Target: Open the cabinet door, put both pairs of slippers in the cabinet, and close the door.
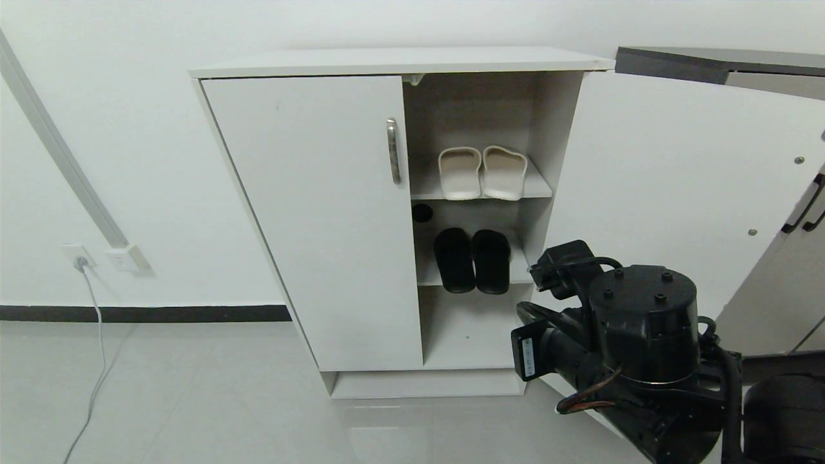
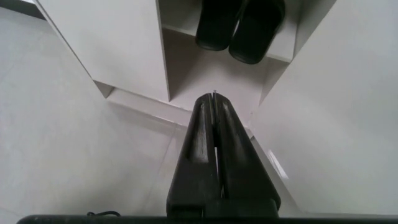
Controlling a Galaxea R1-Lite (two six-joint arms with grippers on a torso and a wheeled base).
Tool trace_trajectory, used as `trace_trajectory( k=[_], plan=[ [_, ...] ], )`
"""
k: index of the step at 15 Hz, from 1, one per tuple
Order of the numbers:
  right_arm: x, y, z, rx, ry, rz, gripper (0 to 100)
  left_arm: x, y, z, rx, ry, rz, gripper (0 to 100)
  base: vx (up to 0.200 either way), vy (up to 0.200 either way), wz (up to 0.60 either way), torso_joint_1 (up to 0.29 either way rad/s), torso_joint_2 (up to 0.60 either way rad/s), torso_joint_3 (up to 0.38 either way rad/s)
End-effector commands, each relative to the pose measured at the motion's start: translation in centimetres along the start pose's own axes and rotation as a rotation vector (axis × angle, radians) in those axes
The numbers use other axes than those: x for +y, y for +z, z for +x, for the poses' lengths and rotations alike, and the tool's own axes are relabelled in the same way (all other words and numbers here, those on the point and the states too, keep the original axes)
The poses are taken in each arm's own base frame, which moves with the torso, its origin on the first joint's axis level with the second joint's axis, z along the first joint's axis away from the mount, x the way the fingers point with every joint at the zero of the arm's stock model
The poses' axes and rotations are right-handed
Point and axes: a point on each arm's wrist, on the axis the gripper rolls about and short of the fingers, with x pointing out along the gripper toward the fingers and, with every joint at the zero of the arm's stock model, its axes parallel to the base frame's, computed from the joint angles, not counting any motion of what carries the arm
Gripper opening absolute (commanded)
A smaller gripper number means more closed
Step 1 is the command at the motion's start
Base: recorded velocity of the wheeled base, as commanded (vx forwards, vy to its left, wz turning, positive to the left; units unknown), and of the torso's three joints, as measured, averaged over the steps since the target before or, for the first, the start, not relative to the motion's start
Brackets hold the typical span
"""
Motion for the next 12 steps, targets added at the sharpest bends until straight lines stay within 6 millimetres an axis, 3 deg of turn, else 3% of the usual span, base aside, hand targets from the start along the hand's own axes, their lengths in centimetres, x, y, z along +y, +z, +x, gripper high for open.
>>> trace_trajectory(
  k=[1, 4, 12],
  plan=[
    [-0.16, 0.1, 0.18, -0.003, -0.008, 0.004, 0, 0.0, 0.01, 0.0, -0.001, 0.001, 0.0, 0, 0.0, 0.0, 0.0, 0.002, -0.1, -0.144],
    [-0.28, 0.3, 0.3, -0.023, -0.012, 0.017, 0, 0.0, 0.01, 0.0, -0.001, 0.001, -0.002, 0, 0.0, 0.0, 0.0, 0.006, -0.19, -0.315],
    [-0.17, 0.14, 0.58, -0.023, -0.013, 0.018, 0, 0.0, 0.01, 0.0, -0.001, 0.001, -0.002, 0, 0.0, 0.0, 0.0, 0.074, -0.48, -0.364]
  ],
)
